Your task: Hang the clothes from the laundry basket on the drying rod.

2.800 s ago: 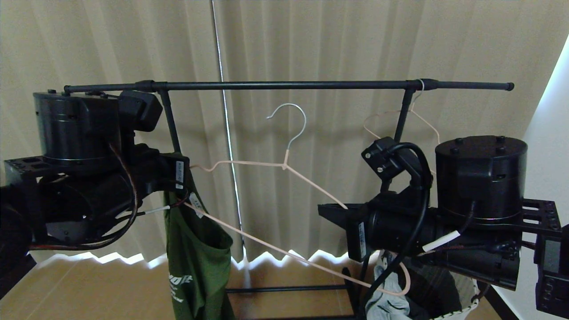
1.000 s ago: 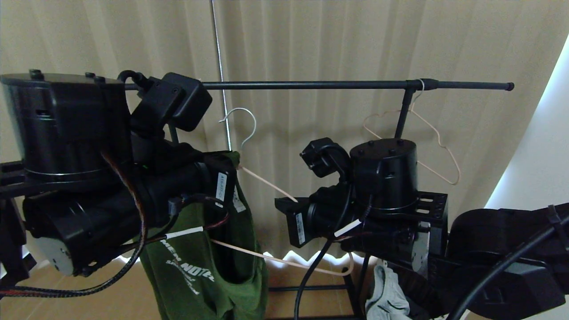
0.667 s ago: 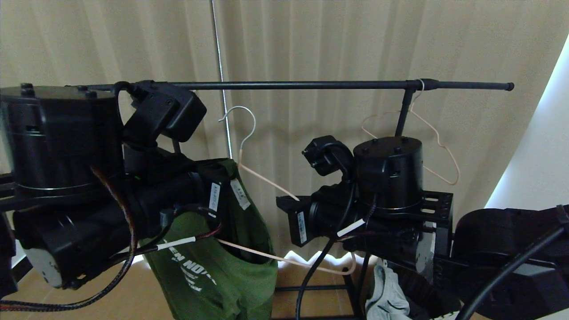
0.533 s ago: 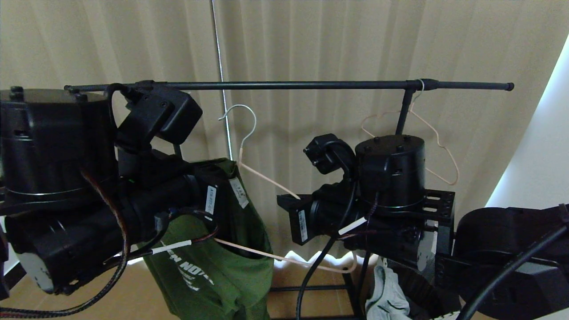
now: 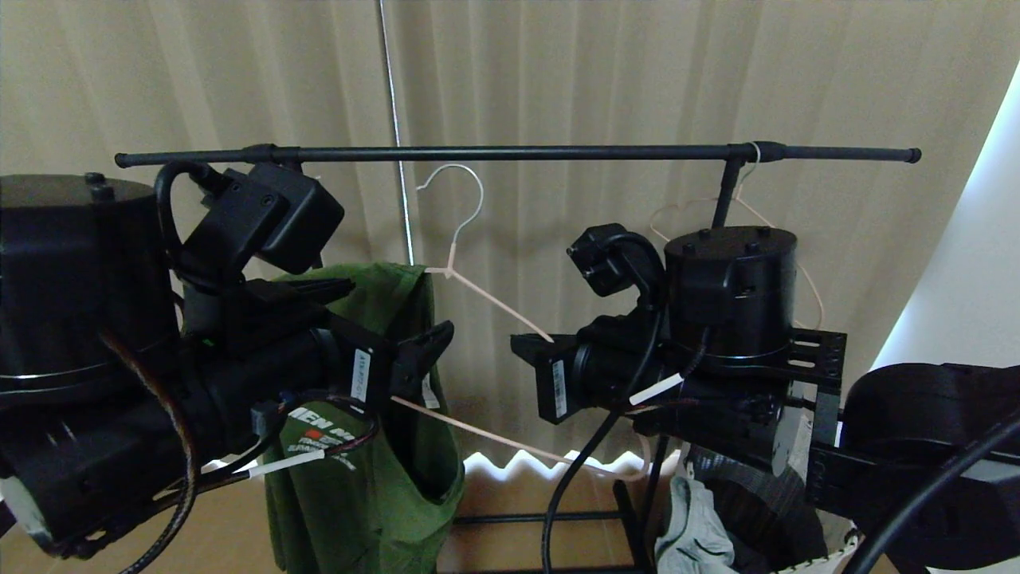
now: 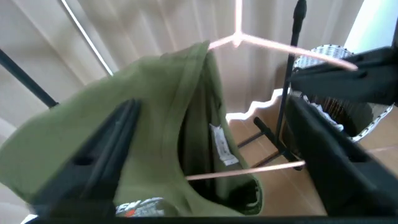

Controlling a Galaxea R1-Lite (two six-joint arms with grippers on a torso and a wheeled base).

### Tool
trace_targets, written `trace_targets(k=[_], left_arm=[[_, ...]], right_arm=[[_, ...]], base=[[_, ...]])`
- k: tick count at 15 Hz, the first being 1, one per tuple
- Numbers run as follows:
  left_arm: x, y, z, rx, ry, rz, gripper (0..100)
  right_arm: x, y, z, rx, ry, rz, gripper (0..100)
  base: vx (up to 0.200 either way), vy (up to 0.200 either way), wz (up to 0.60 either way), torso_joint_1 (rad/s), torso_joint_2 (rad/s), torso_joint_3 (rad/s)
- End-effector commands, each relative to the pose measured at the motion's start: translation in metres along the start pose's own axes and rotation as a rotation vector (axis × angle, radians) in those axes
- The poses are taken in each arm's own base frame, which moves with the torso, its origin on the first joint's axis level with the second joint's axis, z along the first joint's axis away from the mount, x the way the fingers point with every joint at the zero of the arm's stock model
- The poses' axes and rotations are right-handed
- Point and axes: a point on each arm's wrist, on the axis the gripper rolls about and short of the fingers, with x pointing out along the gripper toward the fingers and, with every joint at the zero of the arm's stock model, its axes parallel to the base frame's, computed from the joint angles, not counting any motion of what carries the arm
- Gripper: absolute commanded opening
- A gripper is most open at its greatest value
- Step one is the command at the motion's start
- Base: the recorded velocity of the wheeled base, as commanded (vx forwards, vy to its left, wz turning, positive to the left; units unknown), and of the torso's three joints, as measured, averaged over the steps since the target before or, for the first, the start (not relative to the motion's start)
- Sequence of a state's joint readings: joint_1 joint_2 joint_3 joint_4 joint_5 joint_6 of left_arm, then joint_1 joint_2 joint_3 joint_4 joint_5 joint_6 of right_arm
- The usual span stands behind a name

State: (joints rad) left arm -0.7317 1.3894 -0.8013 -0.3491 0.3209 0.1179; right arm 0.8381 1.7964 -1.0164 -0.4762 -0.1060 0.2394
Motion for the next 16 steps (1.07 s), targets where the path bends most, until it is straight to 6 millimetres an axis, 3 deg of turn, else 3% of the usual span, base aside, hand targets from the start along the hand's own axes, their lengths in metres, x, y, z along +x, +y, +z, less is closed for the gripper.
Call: trace_targets(k=[1,7,13,16], left_arm=[[-0.005,0.002,0.002,-0.005,-0.014,0.004,100],[-0.028,0.009,0.005,0.000,-0.076,-0.062,100],[-0.042,0.043,0.002,0.201,-0.128,-0.056,100],[-0.039,0.057,0.000,0.320,-0.153,-0.119,100]], right_arm=[[-0.004,-0.002,0.003,0.003,-0.009,-0.006,0],[-0.016,-0.016,0.010,0.009,-0.043,-0.050,0],[-0.043,-0.046,0.010,-0.137,-0.095,-0.123,0],[-0.055,-0.047,0.007,-0.161,-0.090,-0.043,0]], base=[[0.000,0.000,0.00,0.000,0.00,0.000],[0.000,0.000,0.00,0.000,0.00,0.000],[0.000,0.000,0.00,0.000,0.00,0.000],[0.000,0.000,0.00,0.000,0.00,0.000]])
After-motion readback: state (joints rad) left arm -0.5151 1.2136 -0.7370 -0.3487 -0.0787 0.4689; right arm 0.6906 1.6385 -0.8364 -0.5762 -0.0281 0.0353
